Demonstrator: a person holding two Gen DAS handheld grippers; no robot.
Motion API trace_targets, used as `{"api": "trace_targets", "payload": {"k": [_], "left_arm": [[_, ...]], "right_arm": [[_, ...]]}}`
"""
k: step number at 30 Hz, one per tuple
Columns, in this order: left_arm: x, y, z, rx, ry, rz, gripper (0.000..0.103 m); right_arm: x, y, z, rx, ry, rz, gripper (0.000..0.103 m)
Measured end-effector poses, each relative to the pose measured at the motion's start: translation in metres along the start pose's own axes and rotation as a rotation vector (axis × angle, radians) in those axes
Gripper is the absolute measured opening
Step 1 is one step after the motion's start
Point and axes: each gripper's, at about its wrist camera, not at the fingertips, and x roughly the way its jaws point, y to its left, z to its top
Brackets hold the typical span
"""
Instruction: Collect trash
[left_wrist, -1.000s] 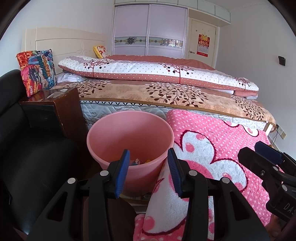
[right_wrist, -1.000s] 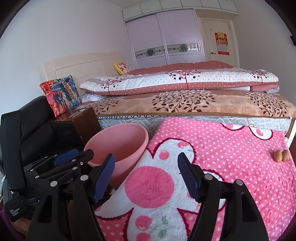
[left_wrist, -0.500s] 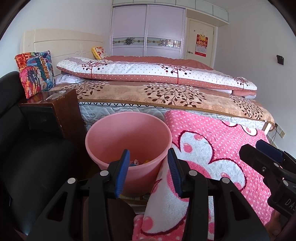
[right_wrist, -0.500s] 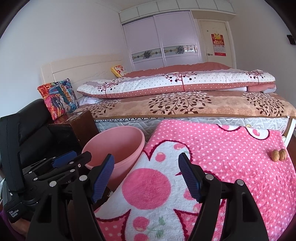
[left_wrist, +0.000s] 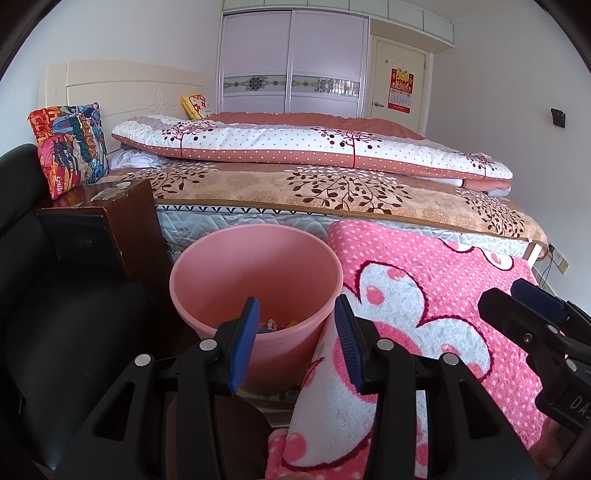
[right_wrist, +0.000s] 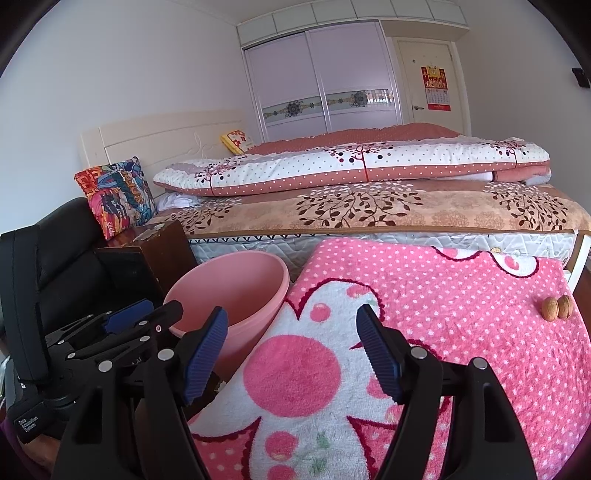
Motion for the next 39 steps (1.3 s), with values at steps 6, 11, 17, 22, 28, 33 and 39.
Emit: {"api": "trace_targets", "payload": {"k": [6,11,17,22,28,33,39], "left_arm": [[0.001,0.001,0.0,0.0,0.001,-0.002,0.043],[0.002,0.001,0.0,-0.002,0.003,-0.003,0.043],[0.003,0.003,-0.001,-0.003,0.002,-0.002,0.043],[0.007,0.005,-0.001,-0.009,0.004,0.004,0.043],[0.01,0.007,0.001,-0.009,0.0,0.01,0.043],[0.012,0.01,0.001,-0.014,0.0,0.014,0.043],[0.012,0.01,0.001,-0.015,0.0,0.013,0.043]], "right_arm": [[0.002,0.001,0.0,-0.003,0.006,0.003,0.071],[0.003,0.0,0.001,0.0,0.004,0.007,0.071],[0.004,-0.002,0.004,0.0,-0.007,-0.001,0.071],[0.006,-0.003,0.005,0.0,-0.008,-0.008,0.071],[0.008,-0.003,0.005,-0.007,-0.007,-0.006,0.071],[0.013,-0.003,0.005,-0.009,0.0,-0.006,0.071],[0.016,-0.005,0.005,-0.006,0.008,-0.009,0.071]]}}
